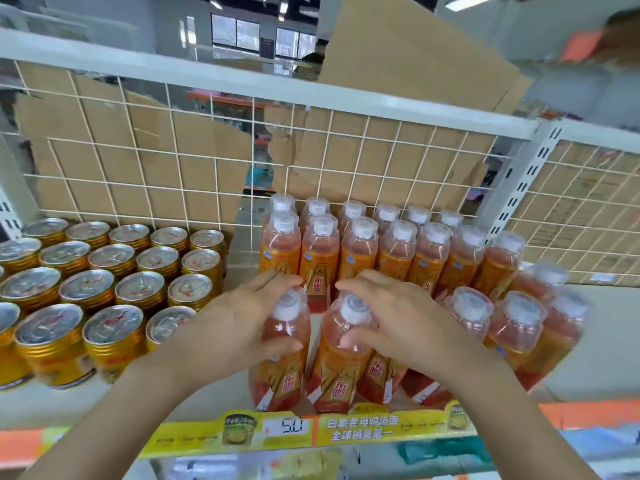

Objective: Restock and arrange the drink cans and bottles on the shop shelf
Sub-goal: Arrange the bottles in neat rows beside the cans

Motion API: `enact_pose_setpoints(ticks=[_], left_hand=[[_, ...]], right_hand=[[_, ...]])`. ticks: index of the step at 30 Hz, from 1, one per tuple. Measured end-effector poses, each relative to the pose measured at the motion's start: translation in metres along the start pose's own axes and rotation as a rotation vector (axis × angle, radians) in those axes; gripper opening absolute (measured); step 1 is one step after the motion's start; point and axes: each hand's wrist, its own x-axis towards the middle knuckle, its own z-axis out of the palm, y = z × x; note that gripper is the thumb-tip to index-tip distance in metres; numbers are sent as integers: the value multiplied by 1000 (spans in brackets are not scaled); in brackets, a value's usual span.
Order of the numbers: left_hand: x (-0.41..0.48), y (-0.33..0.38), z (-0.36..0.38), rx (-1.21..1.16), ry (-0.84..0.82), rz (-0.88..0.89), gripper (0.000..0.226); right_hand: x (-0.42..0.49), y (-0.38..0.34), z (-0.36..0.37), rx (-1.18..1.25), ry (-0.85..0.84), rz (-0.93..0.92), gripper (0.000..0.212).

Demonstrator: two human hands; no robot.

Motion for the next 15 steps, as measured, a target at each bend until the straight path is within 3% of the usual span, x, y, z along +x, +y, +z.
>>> enact_pose_setpoints(ticks=[15], left_hand=[[53,-31,-3,-33,-93,-60,70]], right_hand=[[75,26,-9,-31,-157,-102,55]])
